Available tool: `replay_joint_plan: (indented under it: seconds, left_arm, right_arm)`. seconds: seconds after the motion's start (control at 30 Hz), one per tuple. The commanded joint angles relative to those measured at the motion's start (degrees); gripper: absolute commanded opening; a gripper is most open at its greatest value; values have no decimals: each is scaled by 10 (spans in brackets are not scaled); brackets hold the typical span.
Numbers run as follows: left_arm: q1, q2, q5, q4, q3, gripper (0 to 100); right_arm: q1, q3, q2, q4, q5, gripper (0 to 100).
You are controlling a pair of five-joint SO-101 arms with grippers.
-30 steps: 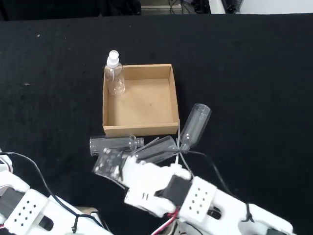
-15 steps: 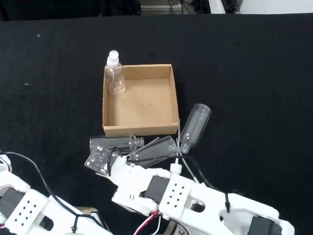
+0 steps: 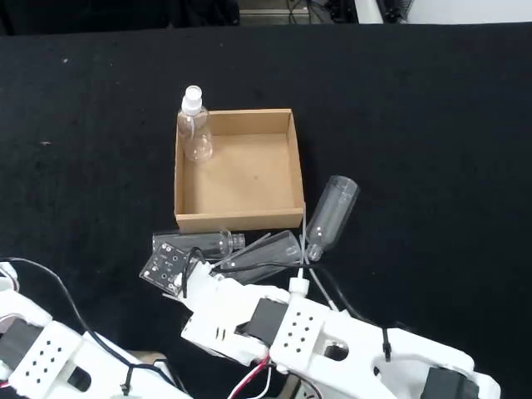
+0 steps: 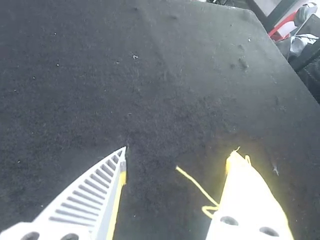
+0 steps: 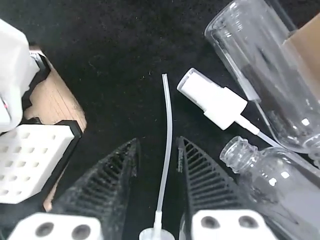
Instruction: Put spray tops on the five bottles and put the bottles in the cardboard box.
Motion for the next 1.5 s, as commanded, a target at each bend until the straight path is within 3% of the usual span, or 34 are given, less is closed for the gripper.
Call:
replay_joint_plan:
  seconds: [0.0, 0.2, 0.57, 0.73, 1.13, 1.47]
  left_arm:
    - [-7, 1, 2, -12, -3, 225]
    - [-7, 0, 2, -12, -3, 225]
    - [-7, 0, 2, -12, -3, 225]
    - [-7, 0, 2, -12, -2, 225]
    - [-7, 0, 2, -12, -2, 225]
    - [-7, 0, 2, -12, -2, 225]
  right_arm:
    - [11, 10, 4, -26, 0, 109]
    - [54, 44, 4, -39, 1, 109]
    - [54, 48, 0, -33, 1, 109]
    - [56, -10, 0, 28, -4, 109]
    - [-5, 52, 4, -23, -4, 109]
    - [-4, 56, 5, -18, 0, 63]
